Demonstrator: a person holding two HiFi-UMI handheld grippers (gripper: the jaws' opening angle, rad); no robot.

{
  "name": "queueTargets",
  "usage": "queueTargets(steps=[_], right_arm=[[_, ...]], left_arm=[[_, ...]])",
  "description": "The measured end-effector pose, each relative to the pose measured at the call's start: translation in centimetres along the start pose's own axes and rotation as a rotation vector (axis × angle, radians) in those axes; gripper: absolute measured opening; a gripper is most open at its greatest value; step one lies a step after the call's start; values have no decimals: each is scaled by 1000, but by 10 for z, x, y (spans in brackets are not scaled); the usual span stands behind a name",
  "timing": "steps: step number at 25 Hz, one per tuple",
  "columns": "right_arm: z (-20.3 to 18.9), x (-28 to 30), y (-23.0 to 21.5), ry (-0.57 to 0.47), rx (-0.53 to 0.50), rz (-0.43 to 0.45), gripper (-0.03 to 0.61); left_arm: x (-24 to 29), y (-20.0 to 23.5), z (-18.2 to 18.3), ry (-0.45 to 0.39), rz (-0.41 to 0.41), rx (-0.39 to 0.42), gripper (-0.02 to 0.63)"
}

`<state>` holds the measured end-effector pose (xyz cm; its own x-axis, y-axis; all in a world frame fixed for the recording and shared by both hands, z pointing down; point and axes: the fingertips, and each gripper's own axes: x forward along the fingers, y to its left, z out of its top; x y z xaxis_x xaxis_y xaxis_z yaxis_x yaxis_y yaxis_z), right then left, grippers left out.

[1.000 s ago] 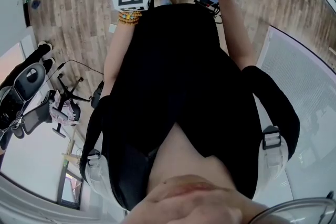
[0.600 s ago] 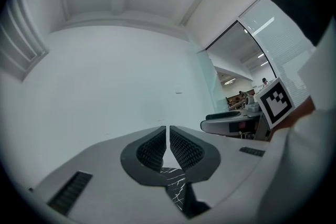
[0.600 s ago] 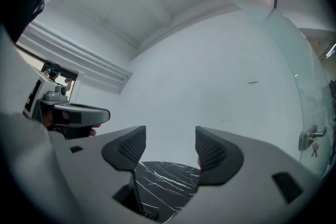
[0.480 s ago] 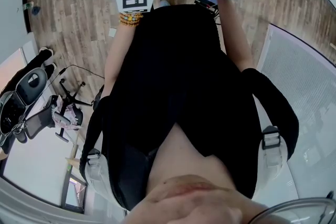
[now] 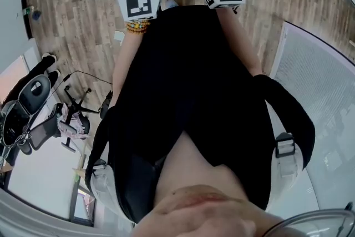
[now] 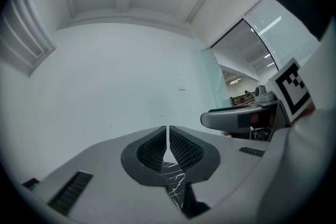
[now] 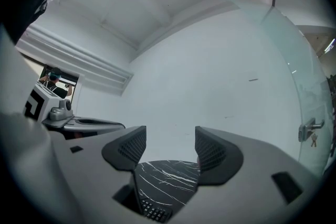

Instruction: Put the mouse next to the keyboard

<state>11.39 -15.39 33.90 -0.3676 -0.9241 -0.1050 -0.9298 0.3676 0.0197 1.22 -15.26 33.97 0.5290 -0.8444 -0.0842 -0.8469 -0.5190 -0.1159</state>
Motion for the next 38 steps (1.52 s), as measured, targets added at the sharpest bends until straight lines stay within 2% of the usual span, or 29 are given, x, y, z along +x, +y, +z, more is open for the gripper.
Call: queueTargets(steps=[5,6,7,8,19,30,38], right_arm=[[-9,0,9,-5,20,-13,293],[-11,-1,10,0,13,-22,239],[-13,-2,10,1,3,-32,121],[-13,-3,11,-3,-9,-37,94],[-29,-3,17,13,-9,-16,57],[-45,-5,14,95,-27,-13,41],[-56,-2,21,123,-15,37,31]], left_arm=[[-5,7,-9,19,29,1,28],[-7,8,-10,22,32,2,28],[-7,10,-12,24,35,3,28],[-8,10,-13,27,36,4,28],[-9,10,-23,45,45,14,26],[-7,5,-29,58,36,5,26],[-6,3,-38,81,26,-2,26]])
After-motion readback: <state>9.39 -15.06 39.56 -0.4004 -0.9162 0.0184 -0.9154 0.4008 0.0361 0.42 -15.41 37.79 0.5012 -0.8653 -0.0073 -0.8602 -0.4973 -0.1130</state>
